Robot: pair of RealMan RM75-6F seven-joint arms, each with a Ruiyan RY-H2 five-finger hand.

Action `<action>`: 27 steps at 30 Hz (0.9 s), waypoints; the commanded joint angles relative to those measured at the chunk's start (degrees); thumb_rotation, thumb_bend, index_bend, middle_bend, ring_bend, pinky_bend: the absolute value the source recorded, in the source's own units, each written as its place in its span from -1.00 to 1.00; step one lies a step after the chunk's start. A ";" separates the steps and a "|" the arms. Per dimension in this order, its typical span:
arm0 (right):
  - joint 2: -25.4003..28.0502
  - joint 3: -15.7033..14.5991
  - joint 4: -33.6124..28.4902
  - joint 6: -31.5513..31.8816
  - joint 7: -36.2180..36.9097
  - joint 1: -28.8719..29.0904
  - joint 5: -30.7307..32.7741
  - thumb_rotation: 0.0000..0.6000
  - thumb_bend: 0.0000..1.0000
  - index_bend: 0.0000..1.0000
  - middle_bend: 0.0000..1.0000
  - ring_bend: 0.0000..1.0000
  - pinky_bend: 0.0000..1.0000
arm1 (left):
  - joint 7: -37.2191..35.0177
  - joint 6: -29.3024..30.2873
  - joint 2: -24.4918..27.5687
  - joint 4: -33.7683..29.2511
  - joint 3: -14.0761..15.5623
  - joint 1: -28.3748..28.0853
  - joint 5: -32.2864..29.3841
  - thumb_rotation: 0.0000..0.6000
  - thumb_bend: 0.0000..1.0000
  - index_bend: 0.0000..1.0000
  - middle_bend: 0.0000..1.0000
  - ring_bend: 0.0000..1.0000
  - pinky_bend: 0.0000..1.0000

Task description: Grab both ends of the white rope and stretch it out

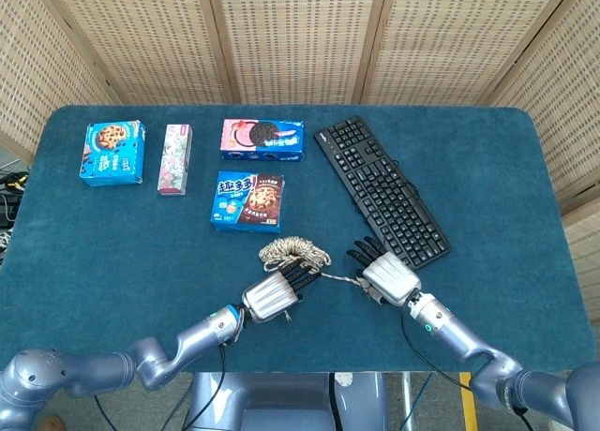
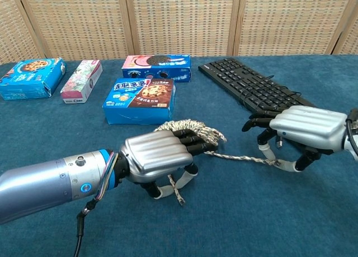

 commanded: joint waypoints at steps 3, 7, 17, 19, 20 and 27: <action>0.03 -0.04 0.25 0.13 0.05 -0.06 -0.04 1.00 0.44 0.24 -0.78 -1.00 -1.00 | 1.08 0.72 -0.06 0.47 0.07 -0.11 0.08 1.00 -0.22 0.25 -1.00 -1.00 -1.00; 0.22 -0.01 0.42 1.17 -0.20 -0.31 -0.43 1.00 0.44 0.24 -0.80 -1.00 -1.00 | 0.54 1.80 0.52 -0.13 -0.46 0.30 -0.68 1.00 -0.18 0.25 -1.00 -1.00 -1.00; 3.01 1.49 -1.43 4.67 -0.85 -1.58 0.29 1.00 0.45 0.24 -0.81 -1.00 -1.00 | -6.45 11.85 11.63 -5.91 -1.05 5.69 -1.70 1.00 -0.18 0.25 -1.00 -1.00 -1.00; 3.50 1.74 -1.77 4.86 -1.18 -1.77 0.64 1.00 0.45 0.25 -0.81 -1.00 -1.00 | -7.35 12.74 13.28 -6.30 -1.02 6.32 -1.83 1.00 -0.17 0.25 -1.00 -1.00 -1.00; 4.03 2.05 -2.04 5.10 -1.46 -2.07 1.16 1.00 0.44 0.25 -0.81 -1.00 -1.00 | -8.09 13.66 14.94 -6.44 -1.11 7.03 -2.15 1.00 -0.17 0.25 -1.00 -1.00 -1.00; 7.13 2.46 -2.50 6.91 -2.78 -5.19 4.06 1.00 0.45 0.25 -0.81 -1.00 -1.00 | -14.24 17.52 22.11 -4.64 -0.10 11.35 -3.43 1.00 -0.17 0.25 -1.00 -1.00 -1.00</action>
